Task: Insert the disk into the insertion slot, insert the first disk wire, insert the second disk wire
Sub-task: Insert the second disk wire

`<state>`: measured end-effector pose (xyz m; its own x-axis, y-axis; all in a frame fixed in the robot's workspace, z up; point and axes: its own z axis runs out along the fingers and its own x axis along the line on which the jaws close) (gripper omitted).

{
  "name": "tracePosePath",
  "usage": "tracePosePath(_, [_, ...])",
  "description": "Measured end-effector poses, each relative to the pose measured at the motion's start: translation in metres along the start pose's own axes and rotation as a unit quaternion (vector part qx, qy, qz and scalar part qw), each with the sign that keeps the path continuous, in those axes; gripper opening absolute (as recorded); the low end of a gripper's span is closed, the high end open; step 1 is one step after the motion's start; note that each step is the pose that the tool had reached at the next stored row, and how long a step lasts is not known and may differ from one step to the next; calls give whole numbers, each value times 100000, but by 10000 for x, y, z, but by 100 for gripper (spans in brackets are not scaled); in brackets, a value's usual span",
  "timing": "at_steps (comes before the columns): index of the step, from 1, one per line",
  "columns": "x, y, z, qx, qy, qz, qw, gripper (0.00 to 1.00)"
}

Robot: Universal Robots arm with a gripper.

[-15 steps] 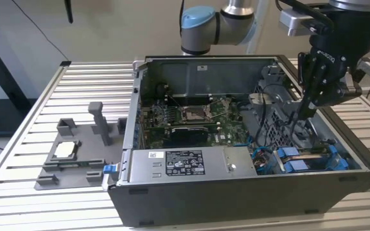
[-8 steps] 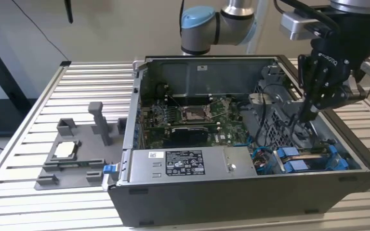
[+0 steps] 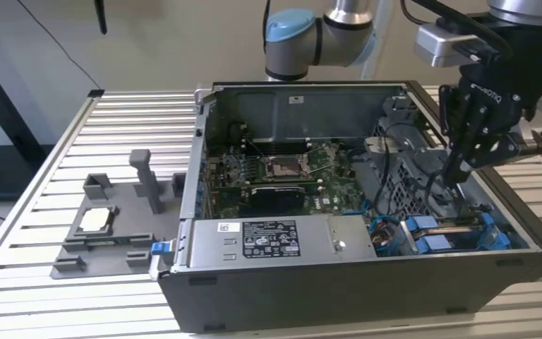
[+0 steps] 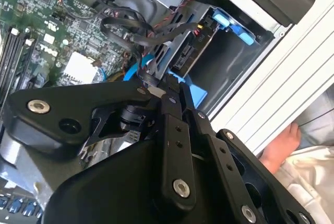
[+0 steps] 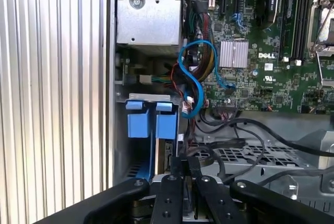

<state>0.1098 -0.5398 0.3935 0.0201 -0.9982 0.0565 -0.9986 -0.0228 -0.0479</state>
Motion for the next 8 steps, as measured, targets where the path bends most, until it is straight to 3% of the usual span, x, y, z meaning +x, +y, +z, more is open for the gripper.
tracePosePath(4, [60,5,3,168,-27,-458,99999,16])
tracePosePath(8, [69,6,4,172,-35,-468,99999,16])
